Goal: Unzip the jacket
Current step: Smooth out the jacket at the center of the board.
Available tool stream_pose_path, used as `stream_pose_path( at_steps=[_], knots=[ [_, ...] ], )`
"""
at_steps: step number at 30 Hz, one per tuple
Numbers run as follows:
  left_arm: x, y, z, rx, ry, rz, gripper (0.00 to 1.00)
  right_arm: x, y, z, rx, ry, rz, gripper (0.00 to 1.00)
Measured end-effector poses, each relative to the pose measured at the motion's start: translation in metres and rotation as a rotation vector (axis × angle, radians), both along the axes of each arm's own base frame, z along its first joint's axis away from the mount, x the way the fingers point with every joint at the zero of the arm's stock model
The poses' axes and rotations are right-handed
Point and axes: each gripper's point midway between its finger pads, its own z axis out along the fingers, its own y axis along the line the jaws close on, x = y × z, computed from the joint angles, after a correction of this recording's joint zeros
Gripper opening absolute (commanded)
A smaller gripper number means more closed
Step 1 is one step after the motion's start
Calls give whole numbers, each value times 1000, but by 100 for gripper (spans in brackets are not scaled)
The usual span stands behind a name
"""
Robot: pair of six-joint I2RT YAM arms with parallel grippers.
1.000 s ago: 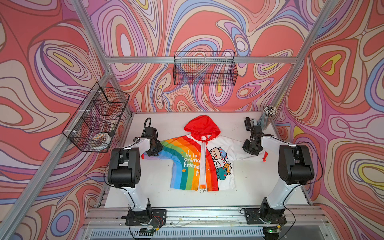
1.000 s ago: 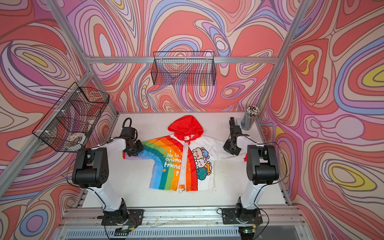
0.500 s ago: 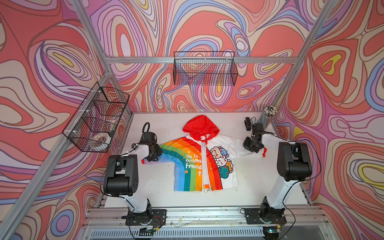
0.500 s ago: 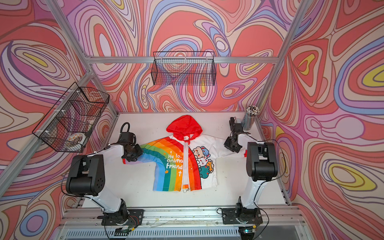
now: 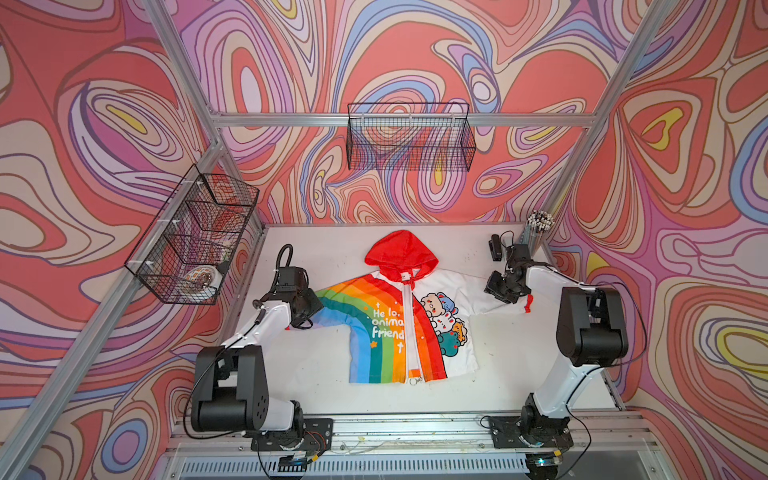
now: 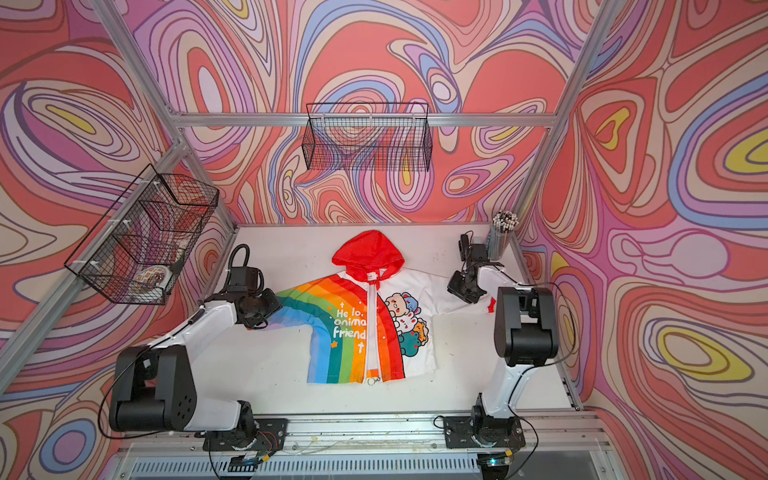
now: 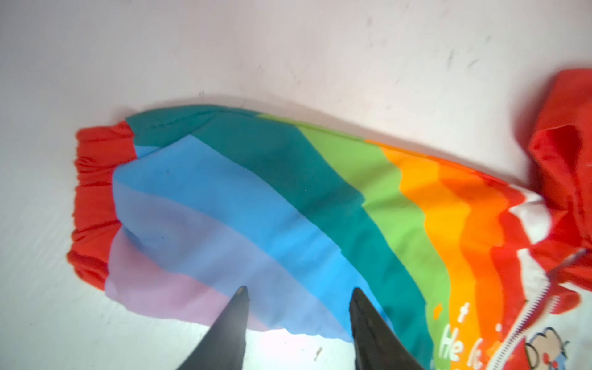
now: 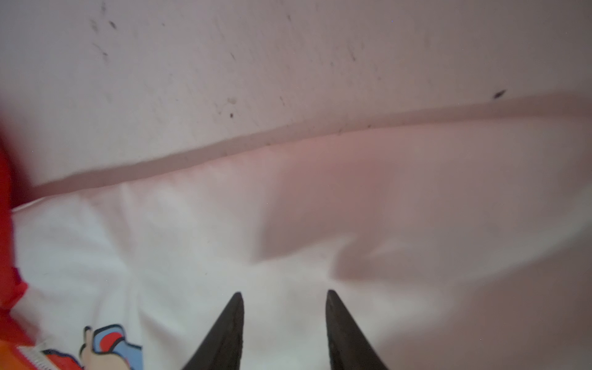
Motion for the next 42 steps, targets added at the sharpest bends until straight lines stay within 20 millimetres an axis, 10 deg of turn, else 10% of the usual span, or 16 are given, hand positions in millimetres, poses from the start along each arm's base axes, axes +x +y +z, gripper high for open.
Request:
stream_pose_path(
  at_steps=[6,10,17,28,42],
  knots=[
    [-2,1,63,30,-186,-26,88,3,1,90,-9,-232,10,69],
    [-7,-4,89,31,-270,-64,90,-4,6,110,6,-304,24,71],
    [-20,-25,84,1,-298,-169,81,-34,35,90,139,-318,115,61],
    [9,-134,49,-36,-253,-513,63,-58,124,68,232,-310,406,47],
    [74,-164,5,-67,-184,-528,56,-107,180,4,265,-126,544,39]
  ],
)
